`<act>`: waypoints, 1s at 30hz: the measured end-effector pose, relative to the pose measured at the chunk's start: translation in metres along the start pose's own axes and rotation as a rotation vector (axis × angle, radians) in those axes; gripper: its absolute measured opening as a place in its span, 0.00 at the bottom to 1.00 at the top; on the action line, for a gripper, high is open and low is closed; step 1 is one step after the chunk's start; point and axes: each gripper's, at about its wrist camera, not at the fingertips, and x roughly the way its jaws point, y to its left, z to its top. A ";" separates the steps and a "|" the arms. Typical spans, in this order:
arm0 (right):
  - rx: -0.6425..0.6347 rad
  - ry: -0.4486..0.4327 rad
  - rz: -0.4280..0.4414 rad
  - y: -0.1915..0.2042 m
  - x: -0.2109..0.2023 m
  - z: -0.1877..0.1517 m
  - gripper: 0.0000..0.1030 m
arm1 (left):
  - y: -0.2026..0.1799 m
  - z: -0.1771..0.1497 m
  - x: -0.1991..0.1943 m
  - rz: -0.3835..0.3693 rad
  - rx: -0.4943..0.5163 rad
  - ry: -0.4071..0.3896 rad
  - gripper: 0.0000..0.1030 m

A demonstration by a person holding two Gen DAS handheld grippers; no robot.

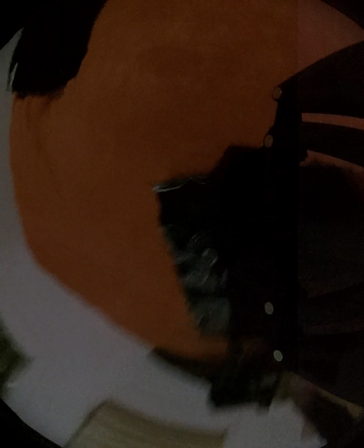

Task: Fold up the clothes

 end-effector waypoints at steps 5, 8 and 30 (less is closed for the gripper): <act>0.033 -0.015 0.001 0.003 0.027 -0.006 0.02 | -0.024 0.001 0.006 0.007 0.060 -0.115 0.00; 0.089 -0.163 0.193 -0.006 -0.010 -0.020 0.02 | -0.041 -0.001 -0.014 -0.040 0.109 -0.220 0.00; 0.202 -0.211 0.184 -0.086 -0.044 -0.050 0.06 | -0.031 0.033 0.017 -0.025 0.009 -0.053 0.45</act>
